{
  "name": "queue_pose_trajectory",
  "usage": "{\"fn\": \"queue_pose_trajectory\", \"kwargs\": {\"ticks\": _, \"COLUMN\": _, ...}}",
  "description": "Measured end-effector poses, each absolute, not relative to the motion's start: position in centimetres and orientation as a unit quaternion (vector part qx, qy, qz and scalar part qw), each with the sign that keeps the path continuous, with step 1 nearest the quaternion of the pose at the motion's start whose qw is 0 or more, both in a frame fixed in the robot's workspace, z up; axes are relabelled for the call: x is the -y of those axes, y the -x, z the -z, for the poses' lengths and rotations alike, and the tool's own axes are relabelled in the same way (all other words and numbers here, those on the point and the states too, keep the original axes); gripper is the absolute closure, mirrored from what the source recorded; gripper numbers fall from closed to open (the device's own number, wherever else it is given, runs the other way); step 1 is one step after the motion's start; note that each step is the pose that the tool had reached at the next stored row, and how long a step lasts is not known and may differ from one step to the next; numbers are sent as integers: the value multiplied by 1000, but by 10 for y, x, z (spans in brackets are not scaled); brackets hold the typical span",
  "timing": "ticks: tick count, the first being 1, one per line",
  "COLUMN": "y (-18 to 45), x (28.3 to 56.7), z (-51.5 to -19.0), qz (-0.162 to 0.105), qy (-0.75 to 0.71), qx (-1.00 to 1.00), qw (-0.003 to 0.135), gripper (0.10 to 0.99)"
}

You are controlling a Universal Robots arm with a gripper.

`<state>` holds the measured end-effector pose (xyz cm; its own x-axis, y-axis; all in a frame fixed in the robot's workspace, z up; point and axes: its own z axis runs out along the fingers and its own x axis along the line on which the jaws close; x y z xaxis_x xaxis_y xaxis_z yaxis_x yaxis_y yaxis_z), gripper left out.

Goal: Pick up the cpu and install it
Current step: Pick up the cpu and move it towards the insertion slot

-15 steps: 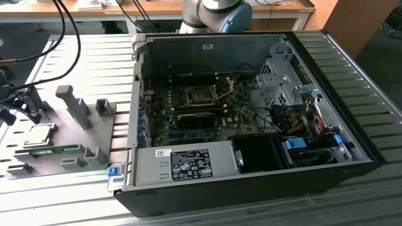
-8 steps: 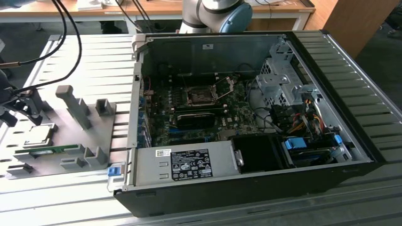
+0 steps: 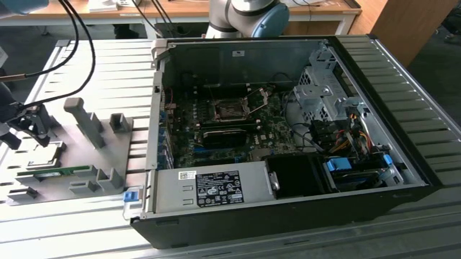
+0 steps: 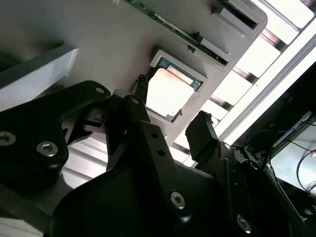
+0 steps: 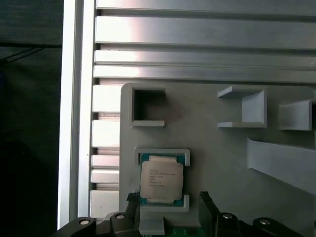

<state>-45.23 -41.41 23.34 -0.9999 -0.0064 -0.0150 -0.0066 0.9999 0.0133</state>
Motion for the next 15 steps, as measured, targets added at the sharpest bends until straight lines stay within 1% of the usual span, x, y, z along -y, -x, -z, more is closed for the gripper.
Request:
{"fn": "queue_pose_trajectory", "kwargs": {"ticks": 3, "y": 453, "x": 412, "z": -230, "qz": 2, "qy": 3, "qx": -1000, "qw": 8, "gripper": 498}}
{"fn": "queue_pose_trajectory", "kwargs": {"ticks": 6, "y": 454, "x": 408, "z": -226, "qz": 2, "qy": 3, "qx": -1000, "qw": 8, "gripper": 486}}
{"fn": "queue_pose_trajectory", "kwargs": {"ticks": 7, "y": 454, "x": 408, "z": -225, "qz": 2, "qy": 2, "qx": -1000, "qw": 8, "gripper": 427}}
{"fn": "queue_pose_trajectory", "kwargs": {"ticks": 15, "y": 459, "x": 407, "z": -214, "qz": 2, "qy": -14, "qx": -1000, "qw": 12, "gripper": 427}}
